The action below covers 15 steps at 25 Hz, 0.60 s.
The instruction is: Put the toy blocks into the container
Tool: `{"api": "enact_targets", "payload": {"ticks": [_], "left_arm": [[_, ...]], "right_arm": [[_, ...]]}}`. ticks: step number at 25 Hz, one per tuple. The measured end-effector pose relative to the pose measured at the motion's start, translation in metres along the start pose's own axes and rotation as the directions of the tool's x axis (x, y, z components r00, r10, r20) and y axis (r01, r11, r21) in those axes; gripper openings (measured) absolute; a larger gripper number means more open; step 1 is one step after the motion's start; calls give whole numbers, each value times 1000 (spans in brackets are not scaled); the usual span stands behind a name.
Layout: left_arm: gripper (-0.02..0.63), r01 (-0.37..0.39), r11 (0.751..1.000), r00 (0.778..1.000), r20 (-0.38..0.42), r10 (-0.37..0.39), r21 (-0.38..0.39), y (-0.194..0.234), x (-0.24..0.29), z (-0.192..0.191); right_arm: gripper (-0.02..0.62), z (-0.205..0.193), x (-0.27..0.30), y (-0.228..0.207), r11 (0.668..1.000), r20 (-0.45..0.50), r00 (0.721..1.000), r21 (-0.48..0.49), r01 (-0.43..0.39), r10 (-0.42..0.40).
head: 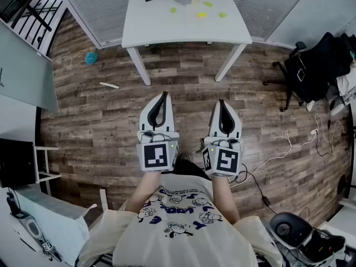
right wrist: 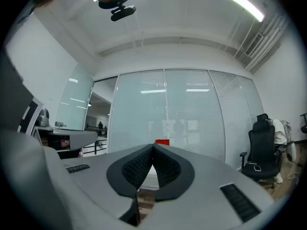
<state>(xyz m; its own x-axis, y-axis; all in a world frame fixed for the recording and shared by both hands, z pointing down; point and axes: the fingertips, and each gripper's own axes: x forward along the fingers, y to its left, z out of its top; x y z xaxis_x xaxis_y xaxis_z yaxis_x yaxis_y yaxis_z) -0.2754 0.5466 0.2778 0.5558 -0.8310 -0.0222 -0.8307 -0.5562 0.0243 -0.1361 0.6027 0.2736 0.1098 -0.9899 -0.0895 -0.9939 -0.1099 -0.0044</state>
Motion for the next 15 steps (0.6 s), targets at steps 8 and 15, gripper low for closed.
{"api": "enact_targets", "payload": {"ticks": [8, 15], "left_arm": [[27, 4, 1000, 1000, 30, -4, 14, -5, 1, 9], [26, -13, 1000, 1000, 23, 13, 0, -9, 4, 4]], "right_arm": [[29, 0, -2, -2, 1000, -1, 1000, 6, -2, 2], [31, -4, -2, -11, 1000, -3, 1000, 28, 1, -1]]}}
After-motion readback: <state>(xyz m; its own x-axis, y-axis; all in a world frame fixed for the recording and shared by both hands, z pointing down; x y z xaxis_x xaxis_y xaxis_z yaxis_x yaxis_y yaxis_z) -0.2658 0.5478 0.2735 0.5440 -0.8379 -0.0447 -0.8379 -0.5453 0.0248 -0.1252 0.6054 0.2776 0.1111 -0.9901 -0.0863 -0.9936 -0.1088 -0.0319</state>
